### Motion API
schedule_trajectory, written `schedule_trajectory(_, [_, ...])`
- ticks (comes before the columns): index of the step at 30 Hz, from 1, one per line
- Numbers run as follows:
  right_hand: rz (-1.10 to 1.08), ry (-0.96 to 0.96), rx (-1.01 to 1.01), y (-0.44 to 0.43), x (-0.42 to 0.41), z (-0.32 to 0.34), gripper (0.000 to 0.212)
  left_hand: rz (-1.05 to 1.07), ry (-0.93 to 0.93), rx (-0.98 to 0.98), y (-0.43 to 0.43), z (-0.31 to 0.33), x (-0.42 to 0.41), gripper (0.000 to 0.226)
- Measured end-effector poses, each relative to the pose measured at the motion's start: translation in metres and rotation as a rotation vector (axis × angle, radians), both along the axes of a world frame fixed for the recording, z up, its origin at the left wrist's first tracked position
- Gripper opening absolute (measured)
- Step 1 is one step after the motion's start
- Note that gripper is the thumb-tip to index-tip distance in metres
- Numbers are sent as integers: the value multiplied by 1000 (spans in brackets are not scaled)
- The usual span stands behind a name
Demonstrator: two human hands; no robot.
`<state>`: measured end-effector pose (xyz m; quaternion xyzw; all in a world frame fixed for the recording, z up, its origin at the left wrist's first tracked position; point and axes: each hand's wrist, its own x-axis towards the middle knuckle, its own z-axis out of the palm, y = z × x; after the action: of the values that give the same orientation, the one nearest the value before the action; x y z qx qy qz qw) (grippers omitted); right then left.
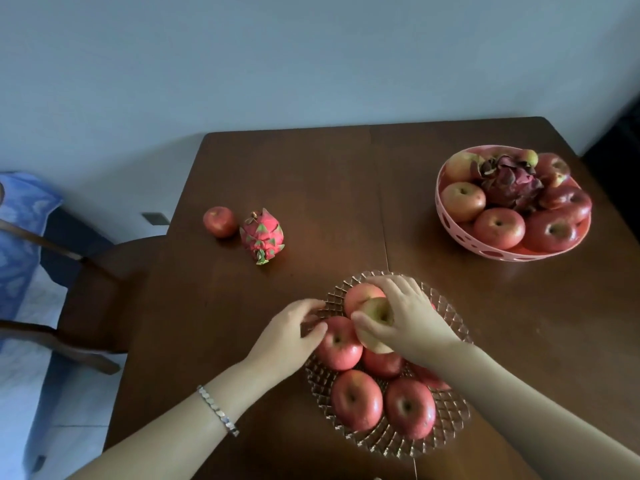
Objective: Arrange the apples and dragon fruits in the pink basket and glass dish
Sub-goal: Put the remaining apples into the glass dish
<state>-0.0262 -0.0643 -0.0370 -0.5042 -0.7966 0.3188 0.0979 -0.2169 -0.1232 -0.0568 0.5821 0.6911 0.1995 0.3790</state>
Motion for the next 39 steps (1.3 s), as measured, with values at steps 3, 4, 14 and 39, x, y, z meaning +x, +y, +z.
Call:
schedule_trajectory(3, [28, 36, -13, 26, -20, 17, 46, 92, 61, 53, 22, 8, -30, 36])
schedule_trajectory(4, [48, 41, -15, 40, -34, 21, 39, 124, 109, 86, 35, 10, -50, 37])
schedule_trajectory(14, [146, 8, -37, 131, -129, 22, 21, 303, 493, -139, 156, -16, -199, 88])
schedule_trajectory(39, [135, 265, 151, 30, -58, 45, 75, 17, 58, 167, 44, 85, -21, 65])
